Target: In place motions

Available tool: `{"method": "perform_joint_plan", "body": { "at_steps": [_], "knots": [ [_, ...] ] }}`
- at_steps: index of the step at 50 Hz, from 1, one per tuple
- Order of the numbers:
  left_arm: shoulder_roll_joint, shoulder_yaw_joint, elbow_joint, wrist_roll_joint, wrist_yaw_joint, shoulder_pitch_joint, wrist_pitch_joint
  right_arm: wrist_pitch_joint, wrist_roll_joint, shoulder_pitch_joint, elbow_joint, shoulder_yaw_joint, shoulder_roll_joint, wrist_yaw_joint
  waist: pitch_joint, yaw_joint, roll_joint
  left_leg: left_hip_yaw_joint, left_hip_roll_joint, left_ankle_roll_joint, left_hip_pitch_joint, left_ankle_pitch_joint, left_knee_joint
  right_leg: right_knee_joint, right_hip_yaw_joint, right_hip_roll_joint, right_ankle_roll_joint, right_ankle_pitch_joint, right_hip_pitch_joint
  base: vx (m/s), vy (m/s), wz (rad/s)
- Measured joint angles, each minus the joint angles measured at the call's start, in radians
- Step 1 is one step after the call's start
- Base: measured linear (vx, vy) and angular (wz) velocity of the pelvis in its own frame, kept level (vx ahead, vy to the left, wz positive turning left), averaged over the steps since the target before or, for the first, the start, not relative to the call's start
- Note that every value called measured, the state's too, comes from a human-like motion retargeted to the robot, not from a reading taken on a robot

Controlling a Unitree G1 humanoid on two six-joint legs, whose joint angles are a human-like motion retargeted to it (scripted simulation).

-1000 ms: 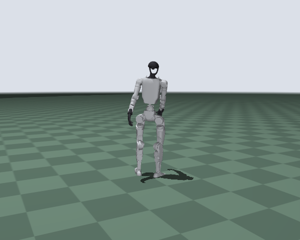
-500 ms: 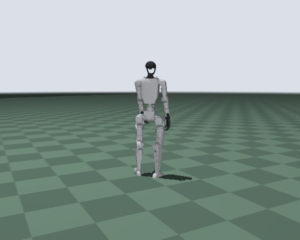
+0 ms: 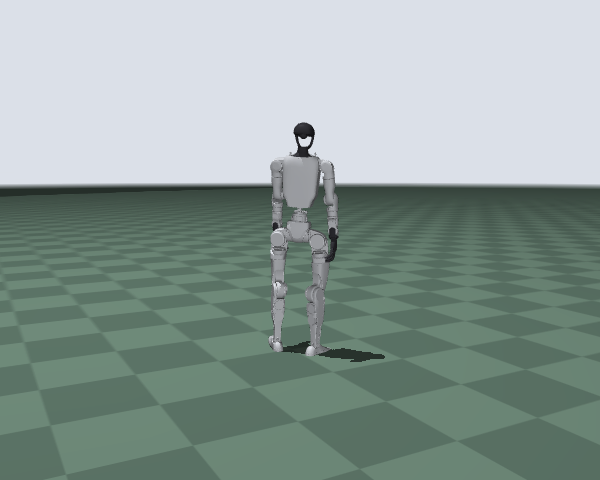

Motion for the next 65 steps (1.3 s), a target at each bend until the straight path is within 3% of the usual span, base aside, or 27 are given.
{"method": "perform_joint_plan", "body": {
  "at_steps": [4, 8, 13, 18, 23, 25, 30, 34, 36, 38, 43, 47, 51, 55, 59, 63, 65],
  "knots": [
    [0.075, 0.117, 0.058, -0.036, 0.015, 0.294, 0.093, 0.009, -0.192, -0.219, -0.159, 0.164, 0.099, 0.169, 0.000, 0.007, 0.008, 0.024, 0.000, -0.005, 0.020, -0.003, -0.010, 0.005, 0.034, 0.008, -0.008, 0.008, -0.020, 0.00, 0.01, -0.41],
    [0.117, 0.316, 0.058, -0.122, 0.013, 0.591, 0.124, -0.069, -0.278, -0.391, -0.371, 0.324, 0.173, 0.318, 0.006, 0.038, 0.029, 0.075, 0.012, -0.011, 0.051, -0.010, -0.021, 0.018, 0.100, 0.021, -0.010, 0.021, -0.046, 0.03, 0.03, -0.89],
    [0.163, 0.510, 0.058, -0.178, 0.019, 0.842, 0.181, -0.196, -0.283, -0.551, -0.584, 0.447, 0.209, 0.344, 0.020, 0.035, 0.034, 0.087, 0.025, -0.013, 0.072, -0.010, -0.020, 0.024, 0.121, 0.032, -0.009, 0.026, -0.040, 0.05, -0.03, -0.18],
    [0.195, 0.515, 0.058, -0.200, 0.046, 0.862, 0.195, -0.259, -0.303, -0.573, -0.727, 0.487, 0.191, 0.344, 0.028, 0.009, 0.012, 0.062, 0.028, -0.011, 0.066, -0.002, -0.009, 0.026, 0.097, 0.029, -0.006, 0.019, -0.024, 0.00, -0.08, 0.38],
    [0.172, 0.468, 0.058, -0.279, 0.032, 0.638, 0.205, -0.305, -0.328, -0.429, -0.760, 0.479, 0.150, 0.292, 0.018, 0.026, -0.001, 0.051, 0.022, -0.006, 0.047, 0.006, -0.007, 0.019, 0.075, 0.024, -0.005, 0.018, -0.022, 0.00, -0.01, 0.16],
    [0.154, 0.430, 0.058, -0.321, 0.019, 0.528, 0.196, -0.297, -0.346, -0.357, -0.713, 0.460, 0.139, 0.266, 0.014, 0.042, -0.005, 0.051, 0.020, -0.004, 0.043, 0.009, -0.008, 0.014, 0.064, 0.021, -0.004, 0.020, -0.020, 0.00, 0.00, 0.00],
    [0.068, 0.315, 0.058, -0.341, -0.048, 0.188, 0.141, -0.170, -0.433, -0.181, -0.365, 0.335, 0.118, 0.166, 0.010, 0.048, -0.022, 0.029, 0.014, 0.003, 0.029, 0.015, -0.001, 0.005, 0.025, 0.014, 0.001, 0.018, -0.001, 0.00, 0.03, 0.25],
    [-0.026, 0.178, -0.037, -0.303, -0.121, -0.068, 0.092, 0.040, -0.405, -0.061, -0.015, 0.164, 0.034, 0.075, 0.003, 0.024, -0.037, 0.003, 0.008, 0.008, 0.014, 0.015, 0.009, -0.002, -0.004, 0.009, 0.005, 0.013, 0.014, 0.02, 0.04, 0.29],
    [-0.058, 0.108, -0.154, -0.244, -0.125, -0.153, 0.077, 0.135, -0.343, 0.032, 0.019, 0.086, -0.021, 0.064, 0.006, 0.013, -0.040, -0.007, 0.005, 0.010, 0.006, 0.013, 0.015, -0.005, -0.012, 0.005, 0.006, 0.011, 0.016, 0.00, 0.00, 0.00],
    [-0.068, 0.047, -0.262, -0.177, -0.115, -0.211, 0.061, 0.172, -0.285, 0.109, 0.019, 0.022, -0.063, 0.044, 0.009, 0.002, -0.042, -0.015, 0.004, 0.011, 0.000, 0.012, 0.019, -0.006, -0.013, 0.003, 0.006, 0.010, 0.017, 0.00, 0.00, 0.00],
    [-0.009, -0.048, -0.508, -0.019, -0.018, -0.310, -0.006, 0.097, -0.198, 0.248, 0.019, -0.139, -0.152, -0.071, 0.021, -0.031, -0.032, -0.020, 0.002, 0.011, -0.001, 0.014, 0.018, -0.007, -0.001, 0.004, 0.001, 0.007, 0.016, -0.08, -0.02, -0.12],
    [0.003, -0.048, -0.549, 0.002, 0.040, -0.302, -0.042, 0.098, -0.139, 0.285, 0.019, -0.180, -0.179, -0.135, 0.024, -0.037, -0.023, -0.013, 0.004, 0.010, 0.002, 0.015, 0.015, -0.005, 0.006, 0.006, 0.000, 0.006, 0.013, -0.06, 0.00, -0.08],
    [-0.019, -0.039, -0.465, -0.027, 0.033, -0.207, -0.041, 0.141, -0.064, 0.252, 0.019, -0.117, -0.155, -0.160, 0.014, -0.018, -0.013, -0.012, 0.006, 0.009, 0.004, 0.015, 0.015, -0.005, 0.003, 0.009, 0.000, 0.003, 0.015, 0.00, 0.00, 0.00],
    [-0.018, -0.008, -0.241, -0.045, 0.010, -0.064, -0.037, 0.159, -0.093, 0.134, 0.019, 0.045, -0.087, -0.118, -0.005, 0.003, -0.007, -0.008, 0.009, 0.007, 0.008, 0.018, 0.011, -0.004, -0.007, 0.012, 0.000, -0.001, 0.016, 0.03, 0.00, 0.06],
    [0.039, 0.088, 0.041, -0.031, 0.024, 0.095, 0.052, 0.122, -0.277, -0.093, 0.019, 0.223, 0.007, 0.033, -0.010, 0.013, 0.007, 0.011, 0.015, 0.004, 0.028, 0.019, 0.000, 0.001, 0.017, 0.021, -0.003, 0.002, 0.009, 0.00, 0.00, -0.14],
    [0.099, 0.214, 0.058, -0.030, 0.025, 0.346, 0.232, 0.044, -0.425, -0.281, -0.133, 0.345, 0.109, 0.217, -0.004, 0.009, 0.022, 0.042, 0.022, -0.001, 0.047, 0.019, -0.014, 0.008, 0.054, 0.030, -0.006, 0.007, -0.010, 0.00, -0.03, -0.39],
    [0.126, 0.289, 0.058, -0.019, -0.040, 0.506, 0.273, -0.022, -0.446, -0.361, -0.305, 0.413, 0.167, 0.301, -0.009, 0.001, 0.028, 0.063, 0.027, -0.005, 0.054, 0.019, -0.023, 0.012, 0.080, 0.036, -0.007, 0.011, -0.027, 0.03, -0.03, -0.48]
  ]
}}
